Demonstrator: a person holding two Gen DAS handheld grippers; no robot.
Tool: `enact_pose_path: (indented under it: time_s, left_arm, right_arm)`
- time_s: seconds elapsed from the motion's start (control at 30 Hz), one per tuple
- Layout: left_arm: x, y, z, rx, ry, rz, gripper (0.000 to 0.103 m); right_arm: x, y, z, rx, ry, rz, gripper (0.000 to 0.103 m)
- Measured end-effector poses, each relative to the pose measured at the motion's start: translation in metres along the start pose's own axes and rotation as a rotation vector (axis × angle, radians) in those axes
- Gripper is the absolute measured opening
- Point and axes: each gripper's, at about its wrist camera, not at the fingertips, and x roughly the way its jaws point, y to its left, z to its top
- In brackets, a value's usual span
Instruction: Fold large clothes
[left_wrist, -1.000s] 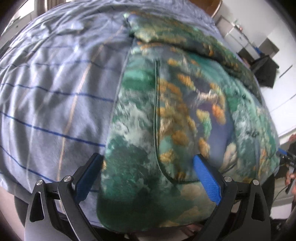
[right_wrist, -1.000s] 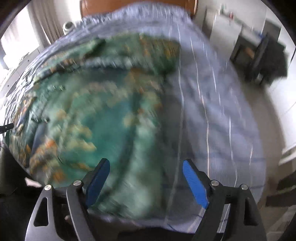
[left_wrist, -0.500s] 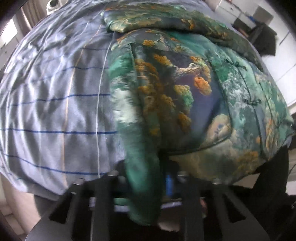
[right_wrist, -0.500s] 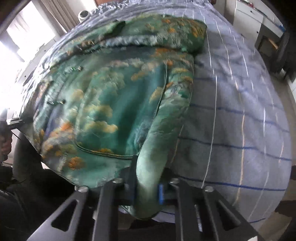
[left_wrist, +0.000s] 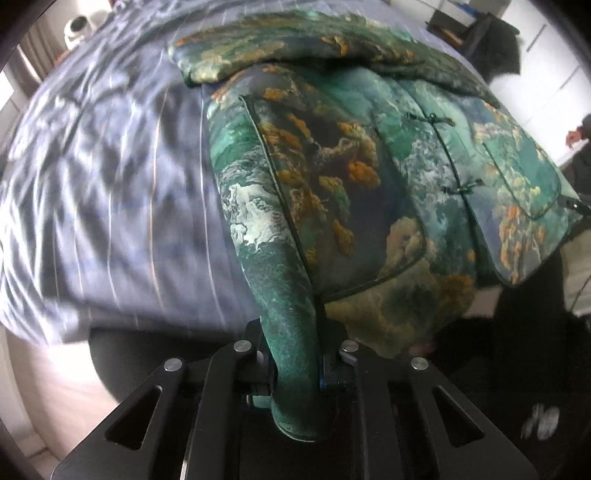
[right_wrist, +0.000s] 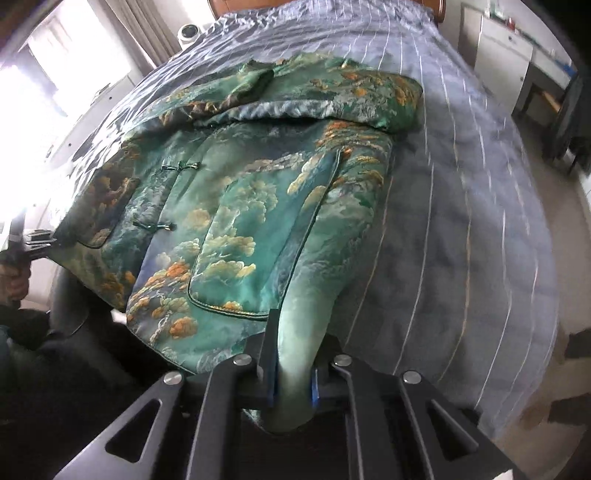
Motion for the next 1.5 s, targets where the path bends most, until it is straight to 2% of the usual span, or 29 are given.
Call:
enact_pose_path:
  time_s: [0.13,0.23,0.3,0.37,0.47,0.57,0.63,0.7,0.77,0.87,0.9,0.93,0.97,1.0,1.03,1.07,1.1,1.17,1.2,1.23,1.3,1.37,1.47,1.5]
  left_arm:
    - [-0.023,0.007,-0.041,0.006,0.060,-0.090,0.013]
    - [-0.051,0.025,-0.031,-0.072,0.012,-0.194,0.013]
    - [-0.076,0.038,-0.006,-0.121,-0.068,-0.241,0.013]
    - [-0.100,0.052,0.034,-0.162,-0.177,-0.288,0.014]
    - [-0.108,0.073,0.094,-0.228,-0.255,-0.318,0.014]
    - [-0.093,0.093,0.173,-0.239,-0.305,-0.262,0.014]
    - [-0.073,0.103,0.208,-0.246,-0.307,-0.211,0.015]
    - [-0.040,0.113,0.250,-0.263,-0.289,-0.167,0.019]
    - [0.000,0.125,0.276,-0.301,-0.245,-0.166,0.029]
    - [0.045,0.141,0.289,-0.381,-0.140,-0.176,0.036]
    - [0.047,0.146,0.287,-0.409,-0.133,-0.201,0.038]
    - [0.045,0.153,0.283,-0.442,-0.138,-0.257,0.045]
    - [0.040,0.162,0.279,-0.477,-0.155,-0.340,0.058]
    - [0.034,0.169,0.277,-0.497,-0.172,-0.403,0.065]
    - [0.025,0.177,0.272,-0.511,-0.200,-0.462,0.080]
    - [0.016,0.182,0.269,-0.513,-0.227,-0.467,0.097]
    - [0.004,0.188,0.267,-0.506,-0.267,-0.444,0.100]
    - [-0.007,0.195,0.263,-0.476,-0.301,-0.408,0.100]
    - [-0.010,0.198,0.258,-0.455,-0.308,-0.394,0.100]
    - [-0.010,0.199,0.252,-0.439,-0.317,-0.371,0.101]
    - [-0.002,0.195,0.240,-0.396,-0.318,-0.296,0.101]
    - [0.012,0.187,0.242,-0.367,-0.284,-0.246,0.101]
    - [0.046,0.161,0.253,-0.312,-0.218,-0.171,0.099]
    - [0.054,0.153,0.257,-0.299,-0.210,-0.146,0.093]
  right_arm:
    - [-0.020,0.007,-0.028,0.072,0.059,0.108,0.012]
    - [-0.044,0.010,-0.029,0.111,0.034,0.172,0.011]
    - [-0.063,0.006,-0.015,0.139,-0.025,0.199,0.011]
    - [-0.081,-0.003,0.011,0.158,-0.116,0.225,0.011]
    - [-0.089,-0.020,0.065,0.157,-0.218,0.230,0.011]
    - [-0.071,-0.040,0.131,0.162,-0.274,0.217,0.011]
    - [-0.049,-0.057,0.177,0.180,-0.294,0.196,0.011]
    - [-0.015,-0.074,0.219,0.215,-0.278,0.187,0.011]
    - [0.015,-0.085,0.244,0.251,-0.263,0.168,0.011]
    - [0.072,-0.106,0.267,0.347,-0.211,0.159,0.013]
    - [0.084,-0.110,0.268,0.370,-0.195,0.168,0.015]
    - [0.098,-0.114,0.270,0.398,-0.174,0.181,0.017]
    - [0.105,-0.118,0.268,0.422,-0.170,0.194,0.018]
    - [0.108,-0.122,0.267,0.450,-0.179,0.220,0.021]
    - [0.107,-0.127,0.264,0.480,-0.195,0.273,0.028]
    - [0.106,-0.131,0.263,0.493,-0.203,0.306,0.033]
    - [0.103,-0.134,0.262,0.504,-0.214,0.347,0.044]
    - [0.093,-0.137,0.261,0.507,-0.232,0.406,0.051]
    - [0.090,-0.137,0.262,0.505,-0.240,0.420,0.067]
    - [0.084,-0.136,0.263,0.498,-0.262,0.427,0.090]
    - [0.071,-0.135,0.264,0.479,-0.315,0.396,0.095]
    - [0.064,-0.125,0.265,0.410,-0.312,0.278,0.095]
    - [0.078,-0.099,0.267,0.258,-0.204,0.078,0.095]
    - [0.087,-0.089,0.267,0.221,-0.158,0.012,0.095]
